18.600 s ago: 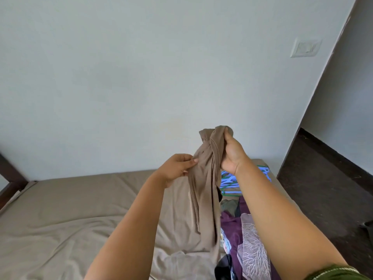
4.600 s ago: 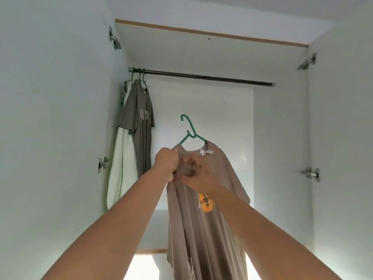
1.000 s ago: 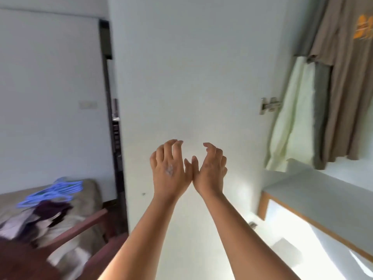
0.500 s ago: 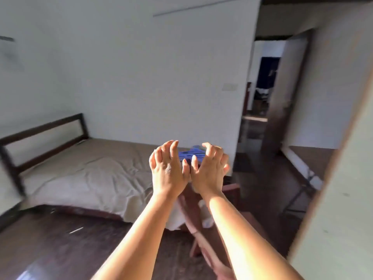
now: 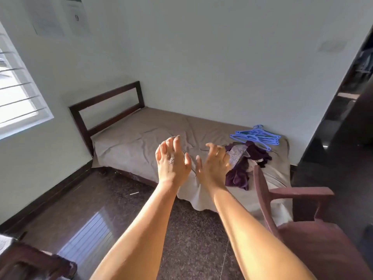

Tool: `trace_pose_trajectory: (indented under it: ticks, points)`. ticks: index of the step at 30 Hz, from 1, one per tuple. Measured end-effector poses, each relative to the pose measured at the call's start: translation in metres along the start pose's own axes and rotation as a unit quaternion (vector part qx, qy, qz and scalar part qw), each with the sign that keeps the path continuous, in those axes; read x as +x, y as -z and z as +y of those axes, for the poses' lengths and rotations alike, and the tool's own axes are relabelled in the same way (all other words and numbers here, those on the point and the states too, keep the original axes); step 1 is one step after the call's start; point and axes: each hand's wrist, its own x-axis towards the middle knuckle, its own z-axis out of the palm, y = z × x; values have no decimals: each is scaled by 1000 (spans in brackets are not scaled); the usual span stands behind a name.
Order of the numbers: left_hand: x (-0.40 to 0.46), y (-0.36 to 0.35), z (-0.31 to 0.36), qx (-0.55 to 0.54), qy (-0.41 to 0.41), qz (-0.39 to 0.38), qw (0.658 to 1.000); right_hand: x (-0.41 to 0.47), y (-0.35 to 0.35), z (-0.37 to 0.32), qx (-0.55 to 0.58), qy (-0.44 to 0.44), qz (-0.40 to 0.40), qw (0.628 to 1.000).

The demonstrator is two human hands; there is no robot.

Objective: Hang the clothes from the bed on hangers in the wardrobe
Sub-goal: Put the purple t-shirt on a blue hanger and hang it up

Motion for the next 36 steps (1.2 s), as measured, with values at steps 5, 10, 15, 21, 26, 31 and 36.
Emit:
trace_pose_trajectory:
  ticks: [5, 10, 15, 21, 26, 31, 36]
  points:
    - [51, -95, -29, 13, 1, -69, 998, 70, -84, 38, -15, -59, -55, 997]
    - [94, -182, -44, 29, 14, -146, 989, 144, -150, 99, -59, -127, -165, 976]
    - [149, -252, -66, 17, 25, -214, 976, 196, -206, 147, -77, -228, -215, 946]
    - [214, -354, -86, -13, 21, -316, 948, 247, -277, 202, -87, -308, -245, 915]
    - [293, -433, -81, -18, -59, -341, 938, 320, -307, 253, -99, -398, -208, 888]
    - [344, -497, -59, -44, -77, -380, 921, 368, -326, 296, -82, -449, -186, 870]
    - [375, -552, -23, -91, -148, -407, 897, 401, -342, 354, -55, -487, -182, 852]
